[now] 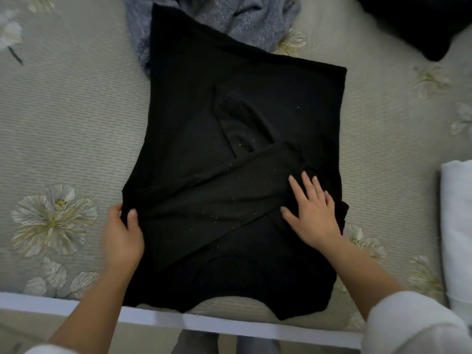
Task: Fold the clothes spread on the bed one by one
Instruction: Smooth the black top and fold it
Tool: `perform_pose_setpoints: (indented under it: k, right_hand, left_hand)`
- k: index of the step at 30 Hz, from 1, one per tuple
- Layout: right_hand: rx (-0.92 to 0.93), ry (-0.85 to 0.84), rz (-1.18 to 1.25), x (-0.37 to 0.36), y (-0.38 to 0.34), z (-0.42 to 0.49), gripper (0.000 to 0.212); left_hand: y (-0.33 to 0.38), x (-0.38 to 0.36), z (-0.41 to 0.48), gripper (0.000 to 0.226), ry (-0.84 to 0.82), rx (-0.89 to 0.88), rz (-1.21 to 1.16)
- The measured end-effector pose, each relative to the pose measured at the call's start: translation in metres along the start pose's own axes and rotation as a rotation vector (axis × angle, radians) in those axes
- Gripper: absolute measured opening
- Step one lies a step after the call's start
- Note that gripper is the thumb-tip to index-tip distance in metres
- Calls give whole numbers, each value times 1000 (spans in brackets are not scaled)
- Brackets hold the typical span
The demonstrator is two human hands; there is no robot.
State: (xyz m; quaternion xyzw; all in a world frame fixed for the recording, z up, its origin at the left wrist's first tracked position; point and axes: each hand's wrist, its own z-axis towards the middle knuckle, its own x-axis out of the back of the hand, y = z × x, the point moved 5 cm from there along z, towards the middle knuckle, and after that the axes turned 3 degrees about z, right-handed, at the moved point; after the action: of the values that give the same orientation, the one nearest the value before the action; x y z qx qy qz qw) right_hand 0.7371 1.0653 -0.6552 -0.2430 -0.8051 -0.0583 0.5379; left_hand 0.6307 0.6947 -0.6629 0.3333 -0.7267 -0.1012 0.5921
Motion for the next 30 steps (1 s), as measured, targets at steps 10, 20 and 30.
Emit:
perform_pose_setpoints:
  k: [10, 20, 30]
  right_hand:
    - [129, -60, -168, -50, -10, -104, 68]
    - [-32, -74, -110, -63, 10, -150, 61]
    - [-16, 72, -149, -65, 25, -195, 98]
  left_hand:
    - [14, 13, -39, 54, -90, -546, 335]
    - [-28, -10, -27, 61, -424, -498, 567]
    - [-46, 18, -99, 73, -590, -996, 556]
